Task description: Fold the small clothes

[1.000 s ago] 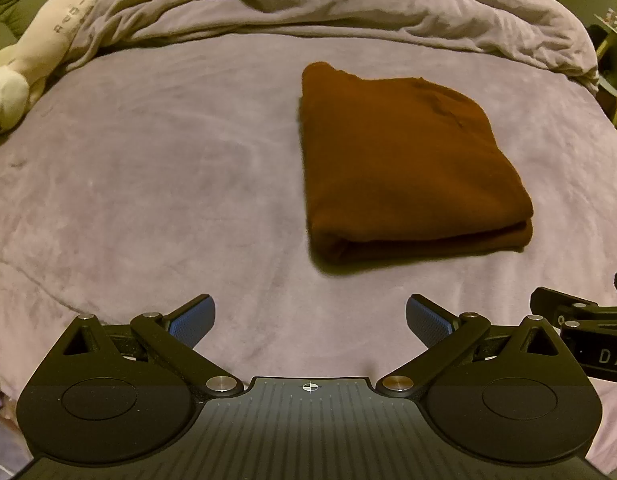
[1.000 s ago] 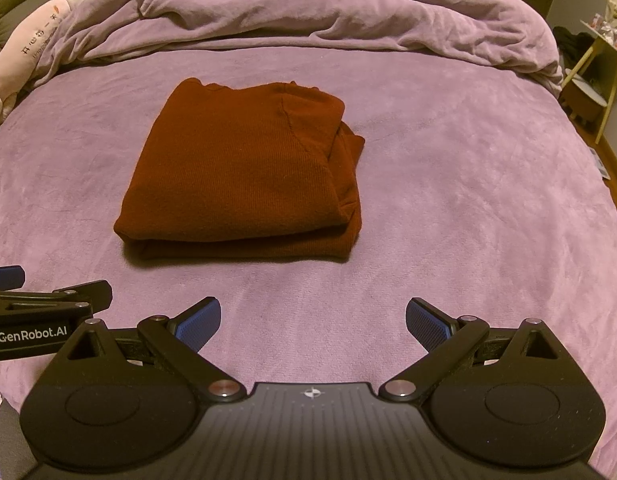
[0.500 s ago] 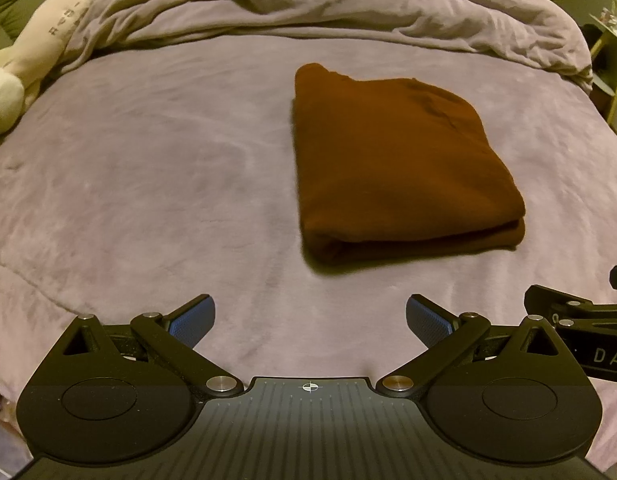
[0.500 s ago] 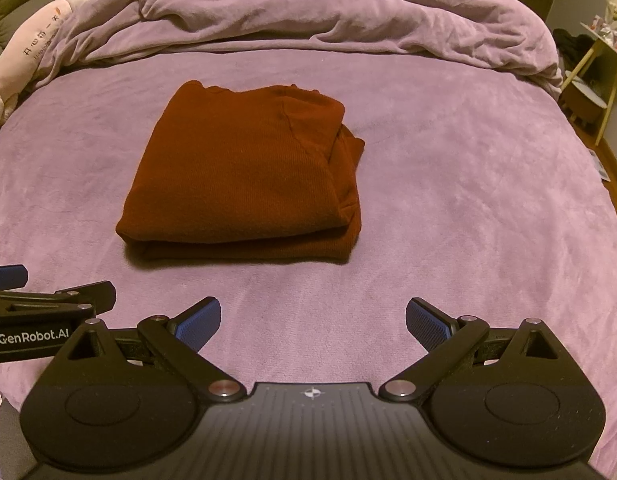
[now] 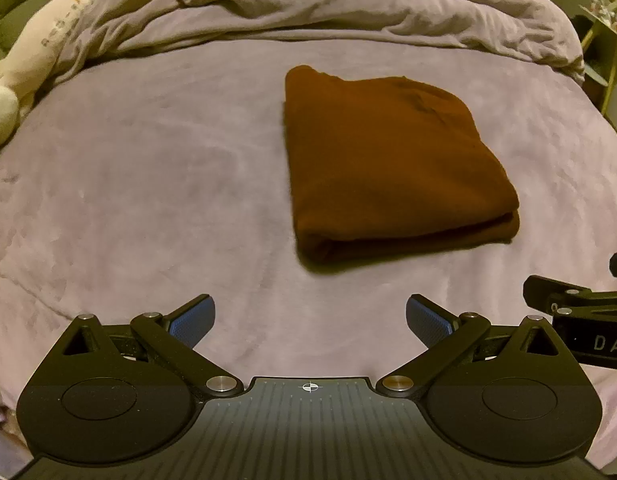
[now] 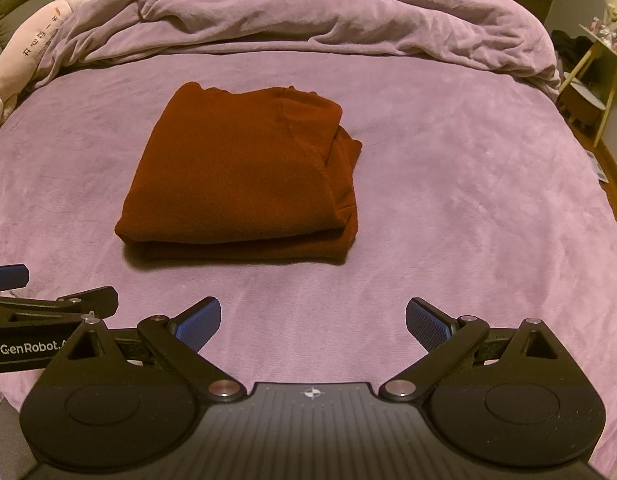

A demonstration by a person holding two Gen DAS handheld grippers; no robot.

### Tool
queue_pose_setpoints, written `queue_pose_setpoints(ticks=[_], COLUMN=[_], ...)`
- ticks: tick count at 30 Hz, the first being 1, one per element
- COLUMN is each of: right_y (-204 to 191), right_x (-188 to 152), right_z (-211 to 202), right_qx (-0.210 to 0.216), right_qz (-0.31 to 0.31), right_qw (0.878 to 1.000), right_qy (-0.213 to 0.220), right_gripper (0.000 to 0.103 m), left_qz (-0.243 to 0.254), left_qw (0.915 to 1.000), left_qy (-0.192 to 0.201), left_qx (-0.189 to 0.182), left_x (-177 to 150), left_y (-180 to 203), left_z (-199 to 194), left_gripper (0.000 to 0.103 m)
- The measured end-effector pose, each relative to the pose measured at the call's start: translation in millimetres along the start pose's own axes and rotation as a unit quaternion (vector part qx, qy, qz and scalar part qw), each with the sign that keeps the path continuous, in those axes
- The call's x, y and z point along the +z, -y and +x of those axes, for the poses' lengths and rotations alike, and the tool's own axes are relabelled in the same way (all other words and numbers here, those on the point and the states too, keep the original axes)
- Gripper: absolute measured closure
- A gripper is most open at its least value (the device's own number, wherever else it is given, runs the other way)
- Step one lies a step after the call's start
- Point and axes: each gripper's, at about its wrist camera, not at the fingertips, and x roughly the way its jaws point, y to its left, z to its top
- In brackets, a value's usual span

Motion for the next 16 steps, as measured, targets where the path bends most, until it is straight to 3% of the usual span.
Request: queue_pose_setpoints(ticks=[16], right_y=[-0.9], right_x=[-0.5], right_z=[-1.2], right_qx=[-0.003], right_qz=[-0.003], right_qw=[1.000], right_qy=[0.001], right_gripper=[0.004], left_qz=[0.018], left_qw=[0.9998], left_qy=[-0.002], left_qx=[0.009], left_x=[-0.6], left_y=[4.6], left_z=[1.7], left_gripper=[0.000])
